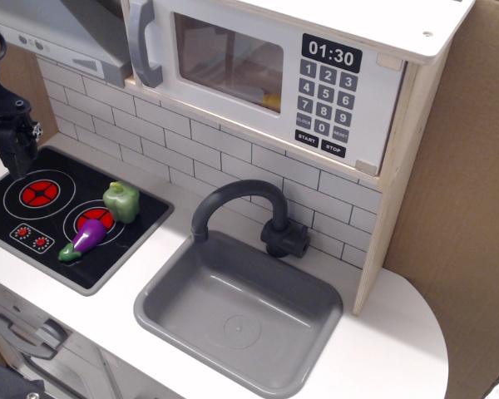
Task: Open microwave
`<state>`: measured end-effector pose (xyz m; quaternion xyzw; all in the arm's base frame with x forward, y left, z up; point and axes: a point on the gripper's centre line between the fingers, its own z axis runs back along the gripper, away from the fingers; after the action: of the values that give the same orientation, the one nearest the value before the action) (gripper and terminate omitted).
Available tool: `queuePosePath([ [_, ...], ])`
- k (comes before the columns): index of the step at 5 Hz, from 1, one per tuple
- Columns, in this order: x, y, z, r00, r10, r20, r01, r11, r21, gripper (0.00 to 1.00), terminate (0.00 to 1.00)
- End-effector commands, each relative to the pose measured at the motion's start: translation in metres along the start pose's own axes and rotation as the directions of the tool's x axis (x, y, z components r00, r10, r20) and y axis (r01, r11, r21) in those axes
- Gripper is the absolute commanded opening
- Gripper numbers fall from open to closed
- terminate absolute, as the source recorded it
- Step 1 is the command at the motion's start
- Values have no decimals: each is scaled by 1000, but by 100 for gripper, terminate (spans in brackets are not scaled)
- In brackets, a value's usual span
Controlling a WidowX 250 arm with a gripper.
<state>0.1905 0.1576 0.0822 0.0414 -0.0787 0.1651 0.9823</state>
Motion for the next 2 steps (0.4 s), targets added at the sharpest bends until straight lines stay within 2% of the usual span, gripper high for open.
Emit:
queuePosePath([
  [1,0,0,0,1000,0,0,0,1000,0,100,0],
  [2,31,-8,14,982,-176,76,178,984,-20,100,0],
])
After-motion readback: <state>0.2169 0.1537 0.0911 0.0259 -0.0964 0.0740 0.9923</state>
